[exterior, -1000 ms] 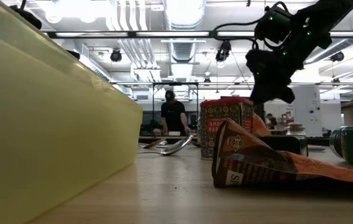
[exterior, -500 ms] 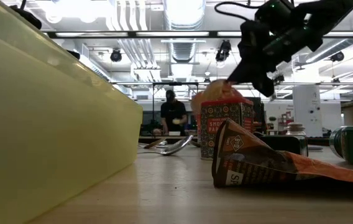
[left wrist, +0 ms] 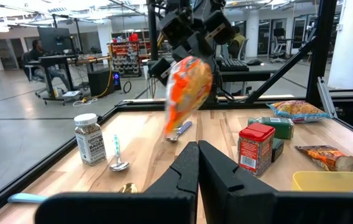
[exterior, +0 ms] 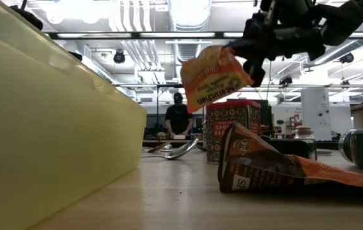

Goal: Pick & Place Food Item
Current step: Put the orange noodle pack into the yellow bin

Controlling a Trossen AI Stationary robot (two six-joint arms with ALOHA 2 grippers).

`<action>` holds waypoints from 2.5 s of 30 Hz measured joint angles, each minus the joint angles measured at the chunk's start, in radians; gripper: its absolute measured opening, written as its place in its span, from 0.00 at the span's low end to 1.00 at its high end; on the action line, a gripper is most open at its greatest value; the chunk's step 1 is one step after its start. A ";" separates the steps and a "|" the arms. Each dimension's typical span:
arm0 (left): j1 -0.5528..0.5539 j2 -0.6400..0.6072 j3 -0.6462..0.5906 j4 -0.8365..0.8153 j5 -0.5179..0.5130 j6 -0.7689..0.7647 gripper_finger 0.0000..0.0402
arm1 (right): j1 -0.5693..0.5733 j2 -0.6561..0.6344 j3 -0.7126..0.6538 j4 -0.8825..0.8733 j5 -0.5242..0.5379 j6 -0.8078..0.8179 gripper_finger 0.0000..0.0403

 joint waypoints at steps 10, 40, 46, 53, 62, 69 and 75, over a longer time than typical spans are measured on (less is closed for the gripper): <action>0.000 0.000 0.000 0.000 0.000 0.000 0.03 | 0.088 0.130 0.017 0.322 -0.116 -0.012 0.02; 0.000 0.000 0.000 0.000 0.000 0.000 0.03 | 0.387 0.669 0.613 0.330 -0.340 -0.205 0.02; 0.000 0.000 0.000 0.000 0.000 0.000 0.03 | 0.415 0.778 0.741 0.163 -0.323 -0.319 0.02; 0.000 0.000 0.000 0.000 0.000 0.000 0.03 | 0.472 0.912 0.915 0.030 -0.325 -0.454 0.02; 0.000 0.000 0.000 0.000 0.000 0.000 0.03 | 0.494 1.027 1.046 -0.234 -0.204 -0.647 0.02; 0.000 0.000 0.000 0.000 0.000 0.000 0.03 | 0.496 1.094 1.049 -0.247 -0.194 -0.686 0.02; 0.000 0.000 0.000 0.000 0.000 0.000 0.03 | 0.496 1.111 1.049 -0.248 -0.195 -0.686 0.02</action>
